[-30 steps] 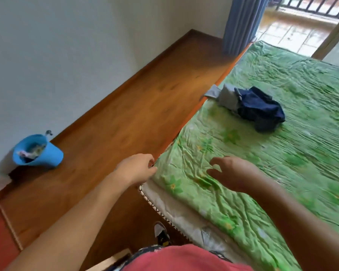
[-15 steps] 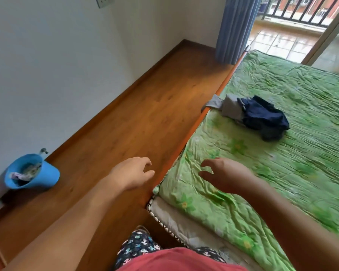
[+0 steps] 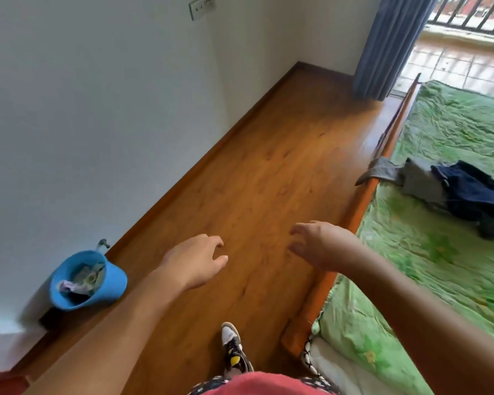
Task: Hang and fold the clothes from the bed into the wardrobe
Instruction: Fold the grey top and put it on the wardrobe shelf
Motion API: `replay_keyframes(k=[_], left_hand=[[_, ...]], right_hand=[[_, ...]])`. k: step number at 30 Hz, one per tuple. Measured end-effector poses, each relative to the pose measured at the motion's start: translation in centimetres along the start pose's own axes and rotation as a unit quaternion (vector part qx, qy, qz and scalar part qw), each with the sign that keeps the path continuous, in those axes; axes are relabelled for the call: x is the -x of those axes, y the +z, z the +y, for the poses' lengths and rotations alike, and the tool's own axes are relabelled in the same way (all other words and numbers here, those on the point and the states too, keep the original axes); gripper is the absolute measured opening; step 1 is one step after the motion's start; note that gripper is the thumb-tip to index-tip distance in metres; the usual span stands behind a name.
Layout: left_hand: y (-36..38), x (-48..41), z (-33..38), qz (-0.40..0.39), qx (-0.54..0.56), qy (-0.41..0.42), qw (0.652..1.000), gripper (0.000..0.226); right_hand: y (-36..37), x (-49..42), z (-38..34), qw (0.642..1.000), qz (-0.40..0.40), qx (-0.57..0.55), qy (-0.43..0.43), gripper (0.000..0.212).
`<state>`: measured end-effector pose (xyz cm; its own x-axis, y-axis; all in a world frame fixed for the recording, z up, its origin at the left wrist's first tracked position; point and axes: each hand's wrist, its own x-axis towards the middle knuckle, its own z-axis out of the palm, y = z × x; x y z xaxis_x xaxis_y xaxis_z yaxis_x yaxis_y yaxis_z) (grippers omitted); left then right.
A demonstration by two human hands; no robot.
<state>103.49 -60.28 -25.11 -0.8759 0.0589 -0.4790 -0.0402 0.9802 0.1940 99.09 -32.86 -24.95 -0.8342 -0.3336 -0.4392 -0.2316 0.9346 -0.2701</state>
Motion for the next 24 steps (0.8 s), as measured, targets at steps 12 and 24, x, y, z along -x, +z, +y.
replay_keyframes(k=[12,24], left_hand=[[-7.6,-7.8,-8.9,-0.005,-0.010,-0.015,1.000,0.046],[-13.5,-26.3,4.8,-0.018,-0.051,0.111,0.992,0.044]], right_hand=[[-2.2,-10.5,-4.6,1.000,0.010,-0.018,0.022,0.047],[-9.5,-17.9,10.3,0.989,0.063,-0.070,0.112,0.045]])
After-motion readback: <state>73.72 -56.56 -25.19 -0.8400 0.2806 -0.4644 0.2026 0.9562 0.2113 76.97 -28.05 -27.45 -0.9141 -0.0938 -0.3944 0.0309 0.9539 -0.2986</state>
